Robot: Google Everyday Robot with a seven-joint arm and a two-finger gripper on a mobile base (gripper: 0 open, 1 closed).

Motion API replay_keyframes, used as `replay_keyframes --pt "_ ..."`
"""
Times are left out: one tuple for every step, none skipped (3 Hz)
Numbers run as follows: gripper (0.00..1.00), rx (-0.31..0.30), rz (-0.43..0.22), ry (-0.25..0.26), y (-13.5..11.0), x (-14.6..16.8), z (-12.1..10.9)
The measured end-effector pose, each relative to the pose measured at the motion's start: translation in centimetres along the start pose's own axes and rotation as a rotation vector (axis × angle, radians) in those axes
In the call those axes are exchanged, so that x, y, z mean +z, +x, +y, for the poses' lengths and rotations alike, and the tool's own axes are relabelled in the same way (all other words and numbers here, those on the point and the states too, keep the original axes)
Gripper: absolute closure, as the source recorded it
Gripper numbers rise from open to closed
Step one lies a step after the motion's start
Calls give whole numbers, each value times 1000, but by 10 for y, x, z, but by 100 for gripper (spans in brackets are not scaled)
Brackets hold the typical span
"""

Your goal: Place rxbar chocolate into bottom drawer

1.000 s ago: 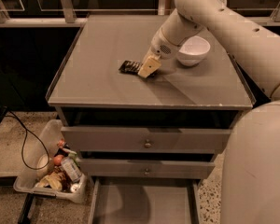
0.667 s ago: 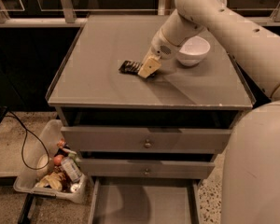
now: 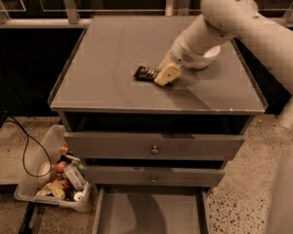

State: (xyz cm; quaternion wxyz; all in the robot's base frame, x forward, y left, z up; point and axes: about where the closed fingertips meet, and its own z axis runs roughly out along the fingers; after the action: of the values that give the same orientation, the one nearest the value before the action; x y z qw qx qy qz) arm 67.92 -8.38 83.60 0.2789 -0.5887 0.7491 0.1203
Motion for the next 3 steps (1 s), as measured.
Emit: replay_keyframes --pt "100 -72 -129 5 18 -28 40" --pt "100 -123 -214 45 56 -71 68" --pt "100 -157 -251 105 89 -114 96"
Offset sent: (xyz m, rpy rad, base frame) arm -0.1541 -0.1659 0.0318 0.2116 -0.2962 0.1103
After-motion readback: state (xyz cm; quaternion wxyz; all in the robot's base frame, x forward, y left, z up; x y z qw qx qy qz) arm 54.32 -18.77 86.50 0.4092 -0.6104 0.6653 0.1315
